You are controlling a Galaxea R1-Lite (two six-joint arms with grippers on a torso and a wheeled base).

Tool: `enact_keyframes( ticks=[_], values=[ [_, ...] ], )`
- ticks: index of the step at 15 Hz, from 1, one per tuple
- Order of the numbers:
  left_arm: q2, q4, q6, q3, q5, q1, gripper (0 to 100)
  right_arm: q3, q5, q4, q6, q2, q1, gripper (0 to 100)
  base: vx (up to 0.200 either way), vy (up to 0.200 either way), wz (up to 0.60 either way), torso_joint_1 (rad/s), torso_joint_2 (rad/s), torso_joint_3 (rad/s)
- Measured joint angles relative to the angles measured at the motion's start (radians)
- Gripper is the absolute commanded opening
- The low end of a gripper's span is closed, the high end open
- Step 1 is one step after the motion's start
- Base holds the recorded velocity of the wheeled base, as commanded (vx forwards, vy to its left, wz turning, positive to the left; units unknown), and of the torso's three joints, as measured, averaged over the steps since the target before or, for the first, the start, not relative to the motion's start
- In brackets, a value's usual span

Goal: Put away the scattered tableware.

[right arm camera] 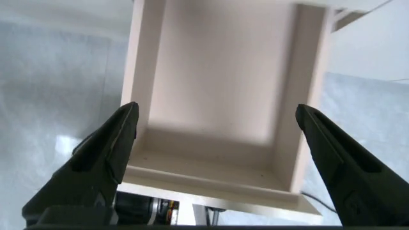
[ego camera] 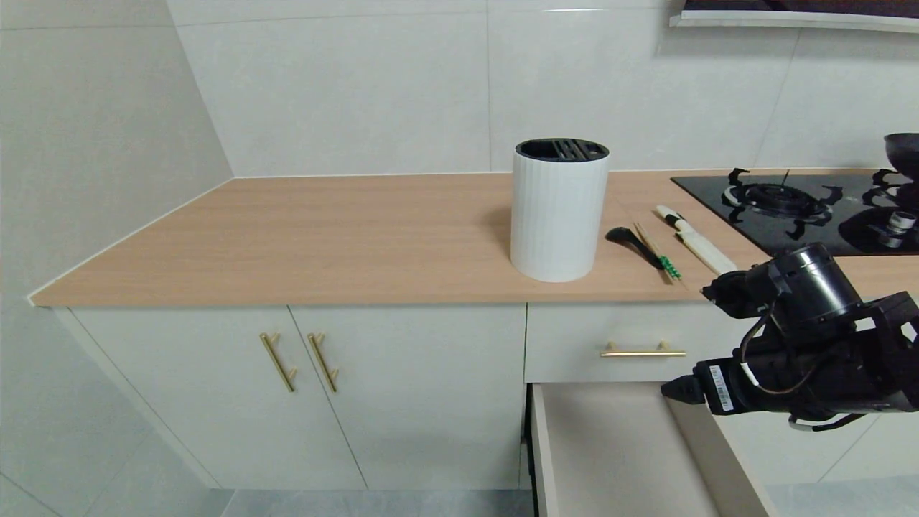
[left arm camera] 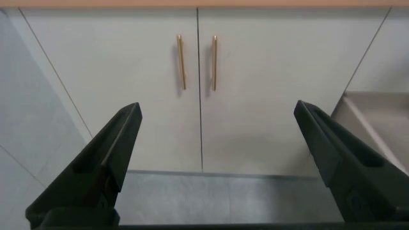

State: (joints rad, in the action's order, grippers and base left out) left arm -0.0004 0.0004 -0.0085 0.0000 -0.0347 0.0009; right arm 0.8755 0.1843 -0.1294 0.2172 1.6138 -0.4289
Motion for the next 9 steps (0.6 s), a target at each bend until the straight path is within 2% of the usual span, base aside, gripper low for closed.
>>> enact_keyframes(
  ticks=[3,5,9],
  values=[
    [0.0,0.0,0.0,0.0,0.0,0.0,100,0.009,0.023,0.042,-0.014,-0.003,0.0,100,0.0,0.0,0.0,0.024,-0.05,-0.029],
    [0.0,0.0,0.0,0.0,0.0,0.0,100,0.055,0.031,0.073,-0.073,-0.007,0.003,100,0.0,0.0,0.0,0.0,0.0,0.0],
    [0.0,0.0,0.0,0.0,0.0,0.0,100,0.294,0.033,0.088,-0.116,0.027,0.057,100,0.0,0.0,0.0,0.0,0.0,0.0]
  ],
)
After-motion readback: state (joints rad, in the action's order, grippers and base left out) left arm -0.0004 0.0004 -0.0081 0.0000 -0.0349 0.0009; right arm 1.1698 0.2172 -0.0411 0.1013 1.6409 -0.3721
